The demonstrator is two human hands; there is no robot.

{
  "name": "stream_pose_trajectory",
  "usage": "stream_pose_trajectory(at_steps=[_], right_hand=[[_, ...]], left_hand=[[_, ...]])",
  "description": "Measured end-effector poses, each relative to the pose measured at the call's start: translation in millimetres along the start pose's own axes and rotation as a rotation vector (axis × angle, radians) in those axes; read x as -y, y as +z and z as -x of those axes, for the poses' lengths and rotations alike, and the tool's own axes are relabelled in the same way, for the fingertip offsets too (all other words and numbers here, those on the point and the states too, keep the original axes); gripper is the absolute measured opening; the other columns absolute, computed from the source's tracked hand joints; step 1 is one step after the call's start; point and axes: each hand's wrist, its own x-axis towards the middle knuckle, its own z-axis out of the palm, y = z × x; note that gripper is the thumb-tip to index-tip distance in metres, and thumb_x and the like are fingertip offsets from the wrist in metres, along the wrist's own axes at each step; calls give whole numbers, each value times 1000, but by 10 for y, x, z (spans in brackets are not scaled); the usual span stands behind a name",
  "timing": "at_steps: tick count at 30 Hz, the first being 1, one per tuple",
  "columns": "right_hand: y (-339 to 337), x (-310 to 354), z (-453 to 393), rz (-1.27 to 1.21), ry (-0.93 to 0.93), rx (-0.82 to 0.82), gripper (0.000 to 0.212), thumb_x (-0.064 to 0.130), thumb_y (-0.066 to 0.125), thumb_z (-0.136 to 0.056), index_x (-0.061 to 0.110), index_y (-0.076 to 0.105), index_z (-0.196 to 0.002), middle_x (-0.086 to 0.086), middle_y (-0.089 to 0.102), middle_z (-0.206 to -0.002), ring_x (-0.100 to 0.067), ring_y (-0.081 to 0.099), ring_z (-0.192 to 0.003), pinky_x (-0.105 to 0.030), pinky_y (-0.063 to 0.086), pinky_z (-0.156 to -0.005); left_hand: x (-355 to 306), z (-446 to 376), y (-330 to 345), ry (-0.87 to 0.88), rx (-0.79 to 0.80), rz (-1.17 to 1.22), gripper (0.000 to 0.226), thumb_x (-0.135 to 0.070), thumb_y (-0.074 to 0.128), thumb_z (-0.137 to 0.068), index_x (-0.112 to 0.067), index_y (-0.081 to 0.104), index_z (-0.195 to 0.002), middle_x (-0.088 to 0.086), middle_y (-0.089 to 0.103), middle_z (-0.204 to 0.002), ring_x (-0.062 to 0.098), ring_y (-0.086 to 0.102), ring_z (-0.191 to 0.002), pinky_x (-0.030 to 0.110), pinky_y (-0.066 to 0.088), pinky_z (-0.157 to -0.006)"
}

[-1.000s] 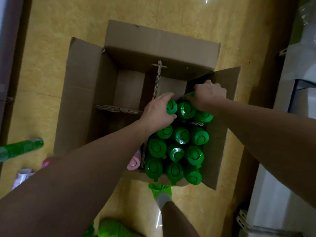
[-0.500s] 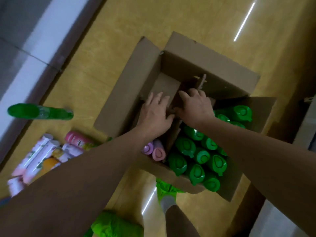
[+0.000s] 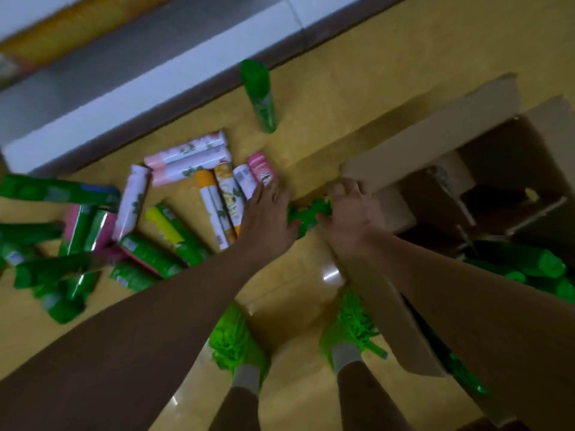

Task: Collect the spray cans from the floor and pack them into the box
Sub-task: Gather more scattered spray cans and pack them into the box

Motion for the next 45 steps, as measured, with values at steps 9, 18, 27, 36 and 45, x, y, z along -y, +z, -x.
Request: stream_pose_trajectory(at_steps=[9, 18, 27, 36, 45], right_hand=[[585, 1248, -132, 143, -152, 102, 60, 49, 61, -88, 17, 45, -136, -15, 48, -132, -36, 41, -122, -43, 41, -95], [1327, 2155, -271, 180, -174, 246, 62, 50, 59, -91, 18, 41, -141, -13, 43, -141, -34, 38, -129, -42, 40, -100], [2311, 2779, -548, 57, -101, 353, 62, 46, 67, -86, 12, 48, -135, -18, 54, -128, -36, 49, -124, -40, 42, -97], [3192, 2896, -772, -147, 14, 348, 71, 51, 76, -77, 6, 51, -125, -16, 63, -118, -35, 60, -110, -36, 46, -78], [3389, 2833, -921, -130, 52, 357, 77, 41, 85, -69, 8, 47, -127, -13, 61, -122, -33, 59, -113, -36, 47, -84]], left_hand=[[1598, 867, 116, -357, -26, 108, 76, -41, 68, -85, -10, 39, -147, 21, 36, -153, 44, 30, -142, 52, 32, -113], [2686, 1444, 353, -618, -107, 254, 68, -27, 78, -80, 0, 51, -135, 30, 50, -137, 48, 48, -123, 51, 41, -102], [3378, 1648, 922, -1034, -158, 576, 72, -34, 74, -81, -11, 43, -141, 19, 50, -136, 42, 50, -122, 45, 43, -100], [3639, 1819, 1629, -1308, -91, 831, 87, -42, 76, -80, -13, 29, -147, 15, 55, -131, 37, 55, -119, 40, 47, -92], [3772, 1616, 1837, -1455, -174, 1066, 75, -38, 85, -71, -17, 42, -129, 9, 63, -115, 28, 67, -91, 44, 59, -82]])
